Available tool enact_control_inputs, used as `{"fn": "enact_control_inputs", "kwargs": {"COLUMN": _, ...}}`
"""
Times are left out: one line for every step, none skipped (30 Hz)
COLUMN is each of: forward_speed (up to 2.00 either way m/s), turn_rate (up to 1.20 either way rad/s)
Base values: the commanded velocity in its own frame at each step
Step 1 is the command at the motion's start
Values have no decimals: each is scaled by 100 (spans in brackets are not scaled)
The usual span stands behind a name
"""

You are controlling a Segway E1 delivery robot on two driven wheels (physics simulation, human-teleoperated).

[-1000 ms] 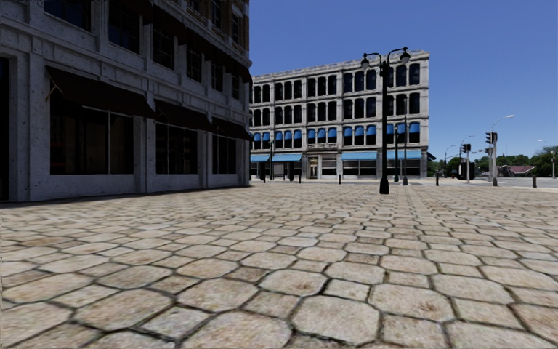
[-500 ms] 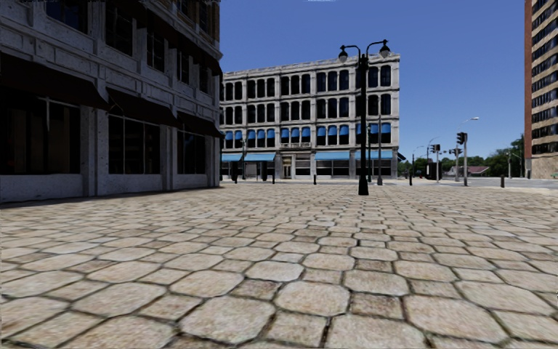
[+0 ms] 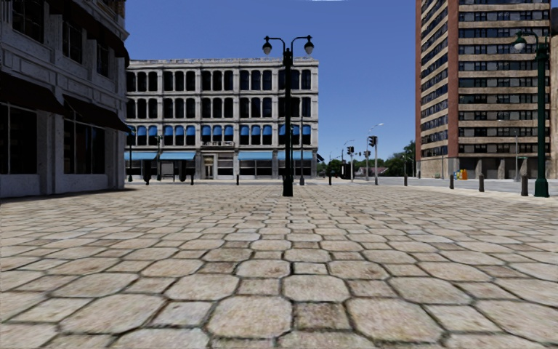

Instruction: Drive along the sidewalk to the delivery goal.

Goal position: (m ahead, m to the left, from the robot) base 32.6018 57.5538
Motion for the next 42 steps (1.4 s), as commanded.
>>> {"fn": "enact_control_inputs", "kwargs": {"forward_speed": 200, "turn_rate": -54}}
{"fn": "enact_control_inputs", "kwargs": {"forward_speed": 200, "turn_rate": -53}}
{"fn": "enact_control_inputs", "kwargs": {"forward_speed": 200, "turn_rate": -53}}
{"fn": "enact_control_inputs", "kwargs": {"forward_speed": 200, "turn_rate": -53}}
{"fn": "enact_control_inputs", "kwargs": {"forward_speed": 200, "turn_rate": -53}}
{"fn": "enact_control_inputs", "kwargs": {"forward_speed": 200, "turn_rate": -47}}
{"fn": "enact_control_inputs", "kwargs": {"forward_speed": 200, "turn_rate": -42}}
{"fn": "enact_control_inputs", "kwargs": {"forward_speed": 200, "turn_rate": -42}}
{"fn": "enact_control_inputs", "kwargs": {"forward_speed": 200, "turn_rate": -24}}
{"fn": "enact_control_inputs", "kwargs": {"forward_speed": 200, "turn_rate": 0}}
{"fn": "enact_control_inputs", "kwargs": {"forward_speed": 200, "turn_rate": 0}}
{"fn": "enact_control_inputs", "kwargs": {"forward_speed": 200, "turn_rate": 0}}
{"fn": "enact_control_inputs", "kwargs": {"forward_speed": 200, "turn_rate": 0}}
{"fn": "enact_control_inputs", "kwargs": {"forward_speed": 200, "turn_rate": 0}}
{"fn": "enact_control_inputs", "kwargs": {"forward_speed": 200, "turn_rate": 0}}
{"fn": "enact_control_inputs", "kwargs": {"forward_speed": 200, "turn_rate": 0}}
{"fn": "enact_control_inputs", "kwargs": {"forward_speed": 200, "turn_rate": 0}}
{"fn": "enact_control_inputs", "kwargs": {"forward_speed": 200, "turn_rate": 0}}
{"fn": "enact_control_inputs", "kwargs": {"forward_speed": 200, "turn_rate": 0}}
{"fn": "enact_control_inputs", "kwargs": {"forward_speed": 200, "turn_rate": 0}}
{"fn": "enact_control_inputs", "kwargs": {"forward_speed": 200, "turn_rate": 0}}
{"fn": "enact_control_inputs", "kwargs": {"forward_speed": 200, "turn_rate": 0}}
{"fn": "enact_control_inputs", "kwargs": {"forward_speed": 200, "turn_rate": 0}}
{"fn": "enact_control_inputs", "kwargs": {"forward_speed": 200, "turn_rate": 0}}
{"fn": "enact_control_inputs", "kwargs": {"forward_speed": 200, "turn_rate": 0}}
{"fn": "enact_control_inputs", "kwargs": {"forward_speed": 200, "turn_rate": 0}}
{"fn": "enact_control_inputs", "kwargs": {"forward_speed": 200, "turn_rate": 0}}
{"fn": "enact_control_inputs", "kwargs": {"forward_speed": 200, "turn_rate": 0}}
{"fn": "enact_control_inputs", "kwargs": {"forward_speed": 200, "turn_rate": 0}}
{"fn": "enact_control_inputs", "kwargs": {"forward_speed": 200, "turn_rate": 0}}
{"fn": "enact_control_inputs", "kwargs": {"forward_speed": 200, "turn_rate": 0}}
{"fn": "enact_control_inputs", "kwargs": {"forward_speed": 200, "turn_rate": 0}}
{"fn": "enact_control_inputs", "kwargs": {"forward_speed": 200, "turn_rate": 0}}
{"fn": "enact_control_inputs", "kwargs": {"forward_speed": 200, "turn_rate": 0}}
{"fn": "enact_control_inputs", "kwargs": {"forward_speed": 200, "turn_rate": 0}}
{"fn": "enact_control_inputs", "kwargs": {"forward_speed": 200, "turn_rate": 0}}
{"fn": "enact_control_inputs", "kwargs": {"forward_speed": 200, "turn_rate": 0}}
{"fn": "enact_control_inputs", "kwargs": {"forward_speed": 200, "turn_rate": 0}}
{"fn": "enact_control_inputs", "kwargs": {"forward_speed": 200, "turn_rate": 0}}
{"fn": "enact_control_inputs", "kwargs": {"forward_speed": 200, "turn_rate": 0}}
{"fn": "enact_control_inputs", "kwargs": {"forward_speed": 200, "turn_rate": 0}}
{"fn": "enact_control_inputs", "kwargs": {"forward_speed": 200, "turn_rate": 0}}
